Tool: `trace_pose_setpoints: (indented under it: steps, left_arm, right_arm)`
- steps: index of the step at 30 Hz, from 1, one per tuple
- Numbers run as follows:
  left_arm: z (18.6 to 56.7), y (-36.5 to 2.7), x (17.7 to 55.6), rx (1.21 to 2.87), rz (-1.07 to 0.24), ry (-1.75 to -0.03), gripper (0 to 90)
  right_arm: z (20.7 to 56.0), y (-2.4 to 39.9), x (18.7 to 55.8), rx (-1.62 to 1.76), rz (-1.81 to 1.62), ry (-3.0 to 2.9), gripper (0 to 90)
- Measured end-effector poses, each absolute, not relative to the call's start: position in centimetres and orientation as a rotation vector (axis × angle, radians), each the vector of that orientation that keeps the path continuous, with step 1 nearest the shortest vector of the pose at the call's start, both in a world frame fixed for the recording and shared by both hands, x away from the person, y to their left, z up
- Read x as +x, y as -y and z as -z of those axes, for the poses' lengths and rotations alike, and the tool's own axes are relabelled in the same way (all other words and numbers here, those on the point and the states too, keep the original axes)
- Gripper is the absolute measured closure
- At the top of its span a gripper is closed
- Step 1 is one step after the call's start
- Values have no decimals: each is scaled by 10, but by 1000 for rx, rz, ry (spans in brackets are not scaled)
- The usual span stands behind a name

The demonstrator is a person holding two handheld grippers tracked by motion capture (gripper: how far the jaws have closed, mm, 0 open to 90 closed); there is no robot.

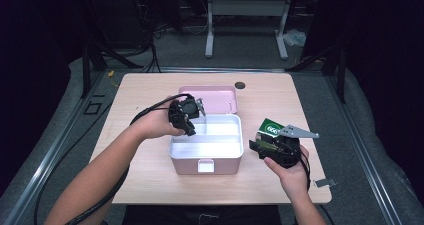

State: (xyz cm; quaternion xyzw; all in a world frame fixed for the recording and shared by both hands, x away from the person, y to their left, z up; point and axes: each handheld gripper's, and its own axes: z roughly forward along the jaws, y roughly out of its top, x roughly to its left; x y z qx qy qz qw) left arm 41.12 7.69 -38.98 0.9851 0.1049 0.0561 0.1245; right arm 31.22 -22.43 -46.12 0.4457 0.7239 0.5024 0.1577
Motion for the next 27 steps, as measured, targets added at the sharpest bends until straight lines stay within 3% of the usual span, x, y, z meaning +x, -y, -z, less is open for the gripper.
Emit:
trace_pose_setpoints:
  steps: [5,13,27]
  left_arm:
    - [397,-68,414,2919,-92,-193,776]
    - [398,-55,417,2969,-86,-49,780]
    - [408,-33,425,3070,-43,-21,849]
  right_arm:
    - [466,232,314,1309,-1420,-2056,424]
    - [473,237,316,1349,-1425,-2050,426]
    - [482,241,320,1384,-1409,-2058,429]
